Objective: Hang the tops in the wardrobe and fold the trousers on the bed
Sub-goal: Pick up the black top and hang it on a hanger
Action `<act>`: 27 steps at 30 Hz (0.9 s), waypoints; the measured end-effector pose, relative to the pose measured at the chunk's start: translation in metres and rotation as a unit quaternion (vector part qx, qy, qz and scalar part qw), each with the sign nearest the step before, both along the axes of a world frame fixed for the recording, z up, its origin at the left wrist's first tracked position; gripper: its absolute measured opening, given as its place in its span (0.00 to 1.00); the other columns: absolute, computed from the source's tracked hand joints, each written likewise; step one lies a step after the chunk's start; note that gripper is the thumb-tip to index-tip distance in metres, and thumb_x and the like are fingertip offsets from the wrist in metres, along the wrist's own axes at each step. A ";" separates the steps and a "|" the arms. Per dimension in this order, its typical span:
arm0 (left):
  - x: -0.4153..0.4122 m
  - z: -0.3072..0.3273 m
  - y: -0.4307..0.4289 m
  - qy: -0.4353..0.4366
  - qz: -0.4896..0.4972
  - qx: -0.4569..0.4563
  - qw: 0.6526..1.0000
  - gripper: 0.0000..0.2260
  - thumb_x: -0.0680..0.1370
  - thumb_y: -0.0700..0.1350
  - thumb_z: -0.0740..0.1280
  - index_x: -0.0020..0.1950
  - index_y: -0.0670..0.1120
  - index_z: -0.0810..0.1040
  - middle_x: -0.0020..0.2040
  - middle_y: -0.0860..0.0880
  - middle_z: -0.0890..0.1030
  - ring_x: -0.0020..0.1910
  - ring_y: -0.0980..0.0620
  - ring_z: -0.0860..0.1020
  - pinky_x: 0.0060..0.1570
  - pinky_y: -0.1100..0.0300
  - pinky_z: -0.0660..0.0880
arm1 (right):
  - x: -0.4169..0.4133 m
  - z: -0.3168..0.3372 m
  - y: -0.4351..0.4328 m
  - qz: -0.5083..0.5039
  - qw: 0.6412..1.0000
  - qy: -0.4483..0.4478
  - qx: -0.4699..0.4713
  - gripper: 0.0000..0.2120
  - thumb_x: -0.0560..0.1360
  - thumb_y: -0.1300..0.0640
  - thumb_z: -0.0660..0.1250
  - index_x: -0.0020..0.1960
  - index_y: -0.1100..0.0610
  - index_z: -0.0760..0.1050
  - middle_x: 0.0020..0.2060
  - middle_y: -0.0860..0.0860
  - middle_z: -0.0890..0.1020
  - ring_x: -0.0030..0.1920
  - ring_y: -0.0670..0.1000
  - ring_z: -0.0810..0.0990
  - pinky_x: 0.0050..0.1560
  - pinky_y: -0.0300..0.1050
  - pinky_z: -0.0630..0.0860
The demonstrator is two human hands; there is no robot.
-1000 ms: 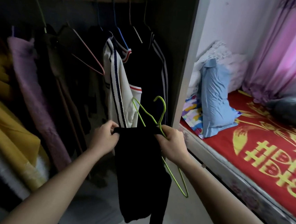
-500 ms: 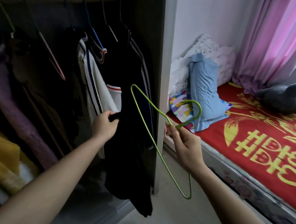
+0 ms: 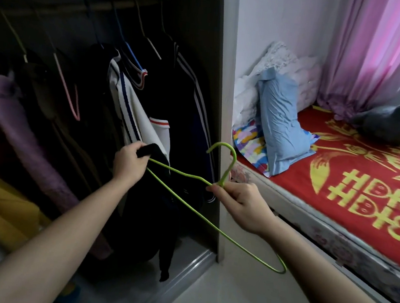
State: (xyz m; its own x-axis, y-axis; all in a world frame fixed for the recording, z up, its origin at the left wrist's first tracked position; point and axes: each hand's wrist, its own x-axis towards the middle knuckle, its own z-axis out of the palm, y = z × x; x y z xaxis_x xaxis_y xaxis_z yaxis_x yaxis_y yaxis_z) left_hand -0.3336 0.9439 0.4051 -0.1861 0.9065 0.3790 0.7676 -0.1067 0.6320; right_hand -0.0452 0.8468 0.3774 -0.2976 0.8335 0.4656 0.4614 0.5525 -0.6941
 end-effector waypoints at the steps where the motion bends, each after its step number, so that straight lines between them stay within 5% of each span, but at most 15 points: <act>1: -0.002 0.000 -0.001 -0.002 -0.010 0.013 1.000 0.06 0.76 0.40 0.69 0.43 0.51 0.80 0.37 0.49 0.81 0.36 0.50 0.78 0.34 0.59 0.72 | -0.008 0.003 0.004 0.000 1.000 0.005 -0.005 0.23 0.81 0.40 0.58 0.46 0.55 0.83 0.26 0.45 0.74 0.27 0.46 0.74 0.31 0.41 0.70; 6: -0.026 0.013 -0.006 -0.036 -0.017 0.067 0.997 0.07 0.76 0.42 0.71 0.52 0.47 0.85 0.46 0.51 0.85 0.45 0.53 0.82 0.47 0.62 0.76 | -0.038 0.014 0.024 -0.002 0.997 -0.023 -0.073 0.18 0.82 0.42 0.58 0.51 0.50 0.84 0.26 0.46 0.75 0.28 0.44 0.75 0.34 0.44 0.73; 10: -0.019 0.024 -0.018 0.000 -0.074 0.078 0.994 0.08 0.73 0.41 0.74 0.51 0.47 0.86 0.43 0.54 0.82 0.43 0.54 0.81 0.46 0.60 0.77 | -0.066 0.019 0.027 0.044 0.984 -0.115 -0.126 0.19 0.82 0.44 0.60 0.43 0.55 0.80 0.28 0.48 0.76 0.31 0.47 0.75 0.36 0.48 0.73; 15: -0.018 0.023 -0.029 0.020 -0.086 0.040 0.995 0.10 0.71 0.39 0.75 0.49 0.50 0.86 0.43 0.56 0.81 0.44 0.57 0.80 0.46 0.68 0.73 | -0.089 0.037 0.028 0.005 0.995 -0.028 -0.094 0.20 0.83 0.48 0.61 0.42 0.62 0.79 0.30 0.55 0.77 0.33 0.56 0.77 0.40 0.58 0.75; 19: -0.017 0.029 -0.036 0.017 -0.100 0.003 0.995 0.13 0.72 0.37 0.74 0.54 0.48 0.86 0.48 0.51 0.83 0.50 0.53 0.81 0.55 0.61 0.76 | -0.089 0.030 0.022 -0.021 0.997 0.052 -0.062 0.22 0.82 0.46 0.61 0.44 0.64 0.80 0.30 0.57 0.78 0.33 0.57 0.76 0.37 0.57 0.72; 24: 0.007 0.049 -0.049 -0.045 -0.147 0.010 0.988 0.09 0.73 0.38 0.74 0.49 0.50 0.87 0.42 0.59 0.85 0.44 0.62 0.82 0.48 0.66 0.79 | -0.103 0.006 0.030 -0.006 0.984 -0.039 -0.176 0.19 0.83 0.48 0.59 0.42 0.61 0.78 0.33 0.54 0.80 0.34 0.53 0.79 0.39 0.52 0.75; 27: 0.019 0.051 -0.059 -0.067 -0.192 -0.007 0.979 0.11 0.73 0.37 0.74 0.48 0.54 0.86 0.43 0.58 0.85 0.45 0.62 0.82 0.48 0.67 0.78 | -0.099 0.010 0.041 -0.036 0.984 0.005 -0.174 0.21 0.82 0.49 0.61 0.38 0.62 0.76 0.30 0.52 0.78 0.31 0.48 0.75 0.36 0.49 0.72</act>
State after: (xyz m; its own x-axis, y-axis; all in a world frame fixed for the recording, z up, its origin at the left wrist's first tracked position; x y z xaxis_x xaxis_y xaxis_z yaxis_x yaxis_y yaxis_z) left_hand -0.3143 0.8852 0.4564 0.1224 0.9245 0.3609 0.5824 -0.3614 0.7282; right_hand -0.1438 0.8876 0.3876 -0.2284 0.9618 0.1507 0.4822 0.2462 -0.8407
